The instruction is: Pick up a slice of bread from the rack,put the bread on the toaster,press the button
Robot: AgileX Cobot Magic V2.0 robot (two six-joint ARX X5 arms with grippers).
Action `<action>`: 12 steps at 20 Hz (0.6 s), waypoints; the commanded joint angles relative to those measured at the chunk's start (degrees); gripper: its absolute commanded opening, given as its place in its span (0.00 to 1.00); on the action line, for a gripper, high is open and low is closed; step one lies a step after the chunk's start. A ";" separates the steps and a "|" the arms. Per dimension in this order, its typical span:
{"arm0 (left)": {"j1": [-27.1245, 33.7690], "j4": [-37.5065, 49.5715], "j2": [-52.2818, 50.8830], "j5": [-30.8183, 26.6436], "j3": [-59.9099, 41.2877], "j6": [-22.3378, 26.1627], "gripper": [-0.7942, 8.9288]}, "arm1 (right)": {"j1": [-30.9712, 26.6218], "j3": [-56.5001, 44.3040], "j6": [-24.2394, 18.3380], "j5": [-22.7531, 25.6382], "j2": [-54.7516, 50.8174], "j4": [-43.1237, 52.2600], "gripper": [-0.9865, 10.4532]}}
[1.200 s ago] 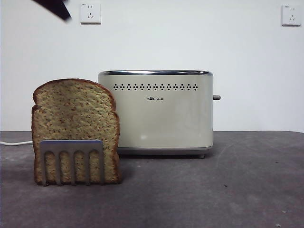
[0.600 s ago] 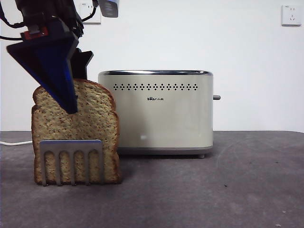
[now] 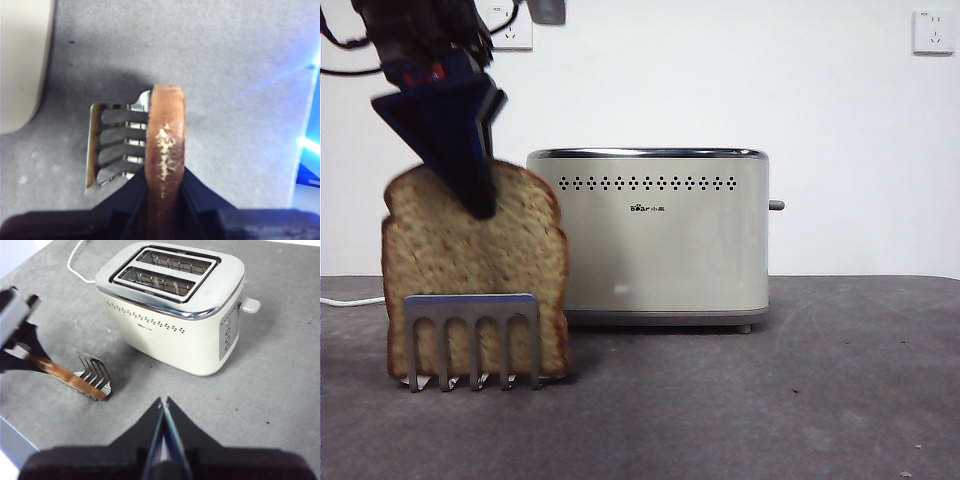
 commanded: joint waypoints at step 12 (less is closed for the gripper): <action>-1.18 1.79 -1.92 -4.31 31.50 5.18 0.07 | 0.20 0.07 -0.28 -0.17 2.08 -0.09 0.08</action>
